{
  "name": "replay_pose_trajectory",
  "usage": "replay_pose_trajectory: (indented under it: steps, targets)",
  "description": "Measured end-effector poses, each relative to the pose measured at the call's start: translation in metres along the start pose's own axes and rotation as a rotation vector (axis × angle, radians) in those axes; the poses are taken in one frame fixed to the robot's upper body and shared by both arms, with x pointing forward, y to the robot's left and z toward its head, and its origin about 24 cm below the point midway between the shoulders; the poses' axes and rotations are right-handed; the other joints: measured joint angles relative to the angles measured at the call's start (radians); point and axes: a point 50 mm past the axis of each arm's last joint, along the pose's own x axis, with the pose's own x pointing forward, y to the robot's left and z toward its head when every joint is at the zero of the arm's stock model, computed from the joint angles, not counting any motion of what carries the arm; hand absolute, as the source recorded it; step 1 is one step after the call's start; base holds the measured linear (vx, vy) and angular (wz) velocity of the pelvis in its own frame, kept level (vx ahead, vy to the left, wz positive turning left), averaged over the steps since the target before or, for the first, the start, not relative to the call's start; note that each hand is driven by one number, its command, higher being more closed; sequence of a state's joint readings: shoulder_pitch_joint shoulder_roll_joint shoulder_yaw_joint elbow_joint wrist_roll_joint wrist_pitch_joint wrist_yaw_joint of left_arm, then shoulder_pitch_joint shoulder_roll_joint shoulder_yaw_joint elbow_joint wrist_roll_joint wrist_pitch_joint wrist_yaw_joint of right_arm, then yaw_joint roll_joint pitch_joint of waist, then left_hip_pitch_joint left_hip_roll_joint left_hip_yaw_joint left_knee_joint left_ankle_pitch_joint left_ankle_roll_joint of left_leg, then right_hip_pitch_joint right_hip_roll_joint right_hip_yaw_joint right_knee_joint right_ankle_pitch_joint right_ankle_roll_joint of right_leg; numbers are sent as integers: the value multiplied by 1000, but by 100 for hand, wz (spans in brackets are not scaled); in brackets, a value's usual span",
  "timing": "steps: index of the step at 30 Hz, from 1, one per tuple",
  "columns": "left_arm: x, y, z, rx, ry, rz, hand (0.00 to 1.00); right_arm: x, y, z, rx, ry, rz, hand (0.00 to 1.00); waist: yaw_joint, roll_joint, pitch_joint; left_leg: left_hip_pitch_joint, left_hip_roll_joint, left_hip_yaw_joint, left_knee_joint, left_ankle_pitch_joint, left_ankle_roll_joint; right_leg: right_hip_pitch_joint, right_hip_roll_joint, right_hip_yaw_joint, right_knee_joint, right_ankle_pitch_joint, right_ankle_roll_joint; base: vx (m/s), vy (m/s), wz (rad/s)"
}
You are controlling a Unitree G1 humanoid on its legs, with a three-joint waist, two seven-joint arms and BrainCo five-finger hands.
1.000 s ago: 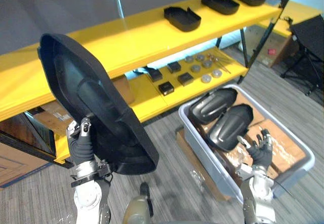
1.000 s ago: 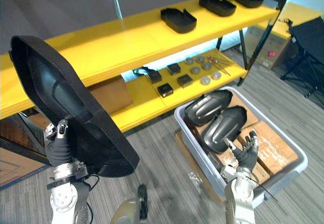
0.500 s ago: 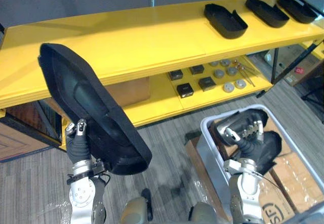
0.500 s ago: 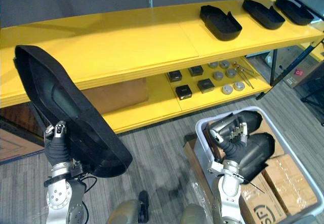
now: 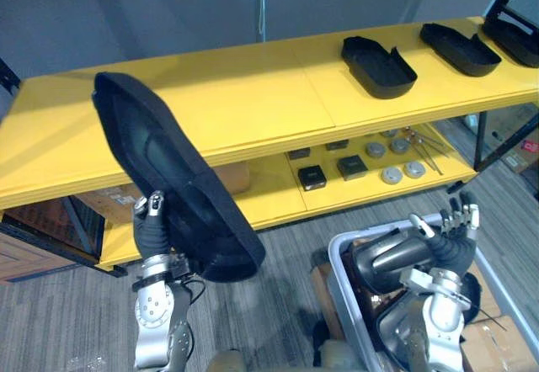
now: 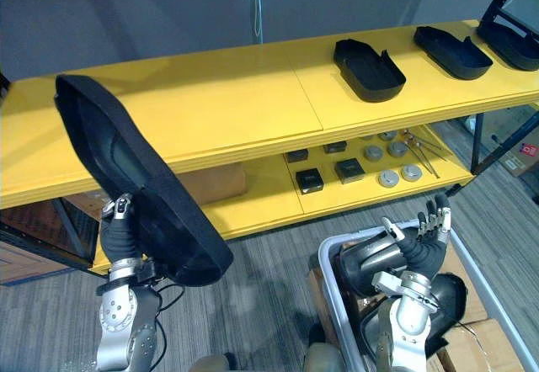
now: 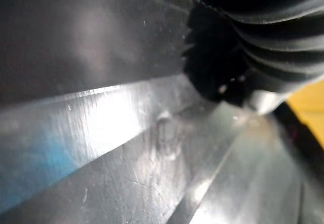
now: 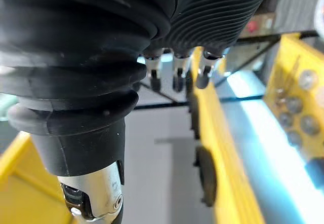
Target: Walk over and take plastic housings, then place them on the shelf
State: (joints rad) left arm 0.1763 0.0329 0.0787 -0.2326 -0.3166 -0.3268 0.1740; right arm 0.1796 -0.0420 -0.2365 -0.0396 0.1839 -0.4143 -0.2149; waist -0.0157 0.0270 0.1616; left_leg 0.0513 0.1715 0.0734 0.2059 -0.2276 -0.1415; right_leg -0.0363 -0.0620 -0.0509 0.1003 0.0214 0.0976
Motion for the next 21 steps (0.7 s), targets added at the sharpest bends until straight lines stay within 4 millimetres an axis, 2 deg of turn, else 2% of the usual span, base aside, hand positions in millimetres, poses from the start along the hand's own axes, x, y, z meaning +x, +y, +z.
replay_pose_trajectory:
  steps: [2, 3, 4, 5, 6, 7, 8, 9, 10, 11, 12, 14, 15, 16, 17, 18, 19, 20, 21]
  targets:
    - [-1, 7, 2, 12, -4, 36, 100, 1, 2, 4, 7, -17, 17, 0, 3, 10, 3, -1, 23, 16, 36, -41, -3, 2, 21, 6, 13, -17, -6, 9, -14, -20]
    - [-3, 13, 1, 23, 2, 66, 100, 0, 4, 7, 10, -27, 28, 0, 3, 23, 6, 15, 48, 22, 61, -34, -19, 5, 45, -11, 50, -60, -34, 69, -55, -8]
    - [-3, 15, 2, 23, -3, 76, 100, 0, 4, 8, 14, -34, 31, 0, 0, 13, 9, -8, 55, 20, 134, -40, -14, 13, 47, -14, 68, -94, -58, 96, -124, 20]
    - [1, 15, 2, 16, -3, 77, 100, 2, 2, 12, 18, -48, 32, 0, -2, 14, 33, -120, 72, 11, 387, -25, 19, 33, 49, -32, 82, -112, -49, 125, -107, 19]
    - [-2, 18, -2, 8, 15, 110, 100, 4, 0, 15, 4, -59, 47, 0, -1, 20, 40, -199, 86, -4, 568, 58, 58, 70, 51, -28, 73, -117, -60, 74, -94, 12]
    - [-3, 19, -4, 7, 20, 121, 100, 5, 0, 16, 1, -68, 51, 0, 2, 10, 43, -220, 84, -10, 620, 91, 62, 94, 41, -21, 63, -118, -63, 117, -29, -10]
    - [-7, 21, -6, 13, 34, 128, 100, 6, -1, 20, 0, -89, 52, 0, 3, 15, 41, -225, 78, -4, 618, 87, 62, 112, 25, -20, 45, -120, -60, 100, 6, -11]
    - [-7, 21, -5, 16, 33, 123, 100, 7, -2, 22, 13, -106, 47, 0, -1, 30, 38, -219, 70, 9, 539, 54, 65, 111, 14, -17, 36, -119, -61, 198, 73, -12]
    - [-6, 20, -4, 11, 24, 117, 100, 8, -5, 23, 16, -114, 42, 0, -9, 46, 43, -193, 49, 31, 340, 39, 64, 112, -11, 0, 28, -120, -60, 159, 97, -5]
    - [-7, 20, -4, 9, 22, 113, 100, 8, -5, 23, 19, -111, 45, 0, -12, 48, 45, -186, 40, 33, 267, 43, 61, 111, -24, 1, 28, -123, -54, 193, 159, 3]
    - [-7, 19, -4, 8, 21, 105, 100, 7, -3, 22, 33, -106, 43, 0, -25, 46, 46, -181, 25, 29, 148, 61, 41, 115, -51, 2, 35, -130, -35, 196, 189, 3]
    - [-8, 19, -5, 9, 23, 99, 100, 9, -1, 22, 50, -109, 42, 0, -24, 44, 48, -151, 17, 17, -7, 120, 6, 135, -87, 22, 37, -130, 12, 201, 225, -22]
    - [-8, 19, -4, 10, 22, 102, 100, 11, 0, 24, 52, -117, 50, 0, -24, 52, 50, -129, 20, 18, -60, 159, -5, 146, -96, 31, 39, -140, 33, 190, 275, -49]
    - [-9, 21, -4, 14, 21, 105, 100, 12, 3, 23, 58, -118, 59, 0, -22, 49, 52, -115, 14, 33, -52, 243, -13, 151, -112, 55, 46, -154, 56, 222, 345, -54]
    - [-8, 22, -3, 23, 13, 101, 100, 11, 10, 21, 87, -108, 67, 0, -21, 18, 55, -109, -22, 64, -13, 198, 11, 160, -152, 68, 39, -159, 65, 200, 330, -43]
    - [-7, 22, -1, 27, 3, 98, 100, 10, 14, 20, 101, -103, 78, 0, -21, 0, 53, -123, -35, 75, 18, 175, 23, 159, -170, 71, 33, -161, 67, 215, 347, -28]
    - [-3, 20, 2, 27, -18, 83, 100, 10, 18, 20, 107, -101, 83, 0, -22, -27, 58, -174, -49, 81, 111, 114, 33, 159, -195, 73, 16, -158, 72, 170, 264, -9]
    - [-1, 18, 2, 26, -23, 78, 100, 9, 18, 20, 107, -100, 74, 0, -22, -34, 61, -192, -52, 81, 149, 90, 38, 160, -201, 72, 11, -154, 78, 197, 305, -9]
    - [0, 14, 2, 33, -22, 63, 100, 8, 17, 18, 115, -92, 53, 0, -24, -39, 65, -211, -54, 81, 209, 47, 47, 161, -209, 66, 15, -139, 104, 139, 221, -6]
